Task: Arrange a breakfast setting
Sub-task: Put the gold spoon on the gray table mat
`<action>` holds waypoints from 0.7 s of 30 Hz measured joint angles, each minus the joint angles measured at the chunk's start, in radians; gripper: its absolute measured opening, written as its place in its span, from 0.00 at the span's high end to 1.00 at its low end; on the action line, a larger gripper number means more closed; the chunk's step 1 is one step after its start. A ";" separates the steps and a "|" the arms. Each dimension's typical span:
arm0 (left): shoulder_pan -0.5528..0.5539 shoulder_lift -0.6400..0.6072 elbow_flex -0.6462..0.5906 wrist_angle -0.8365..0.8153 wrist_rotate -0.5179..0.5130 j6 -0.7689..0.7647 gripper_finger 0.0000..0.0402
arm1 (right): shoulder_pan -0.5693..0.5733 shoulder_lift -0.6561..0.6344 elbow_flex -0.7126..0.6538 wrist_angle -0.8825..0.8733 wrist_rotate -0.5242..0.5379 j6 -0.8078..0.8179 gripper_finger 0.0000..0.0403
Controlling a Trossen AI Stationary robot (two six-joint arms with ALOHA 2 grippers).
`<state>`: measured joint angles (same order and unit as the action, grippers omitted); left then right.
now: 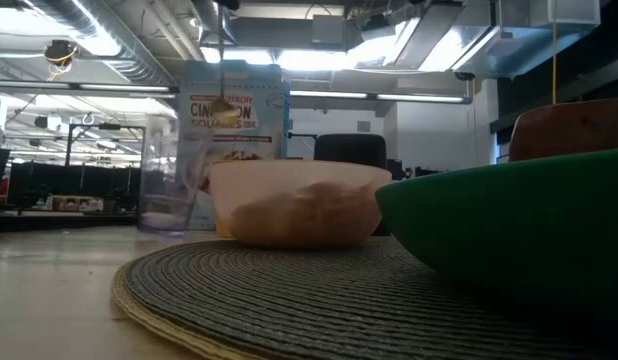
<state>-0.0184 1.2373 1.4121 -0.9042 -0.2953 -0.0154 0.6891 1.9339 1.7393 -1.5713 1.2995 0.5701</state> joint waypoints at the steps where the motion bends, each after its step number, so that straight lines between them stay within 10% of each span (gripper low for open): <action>1: -0.001 0.019 0.025 -0.034 -0.022 0.000 1.00 | 0.000 0.000 0.000 0.001 -0.004 0.000 0.15; 12: 0.006 0.067 0.132 -0.095 -0.039 0.024 1.00 | 0.007 0.000 0.000 0.001 -0.037 -0.010 0.15; 21: 0.097 0.135 0.131 0.071 0.285 0.107 1.00 | 0.050 -0.052 0.000 0.000 -0.043 -0.052 0.15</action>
<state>0.0786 1.3727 1.5433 -0.8328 -0.0105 0.0913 0.7390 1.8815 1.7393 -1.5711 1.2564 0.5179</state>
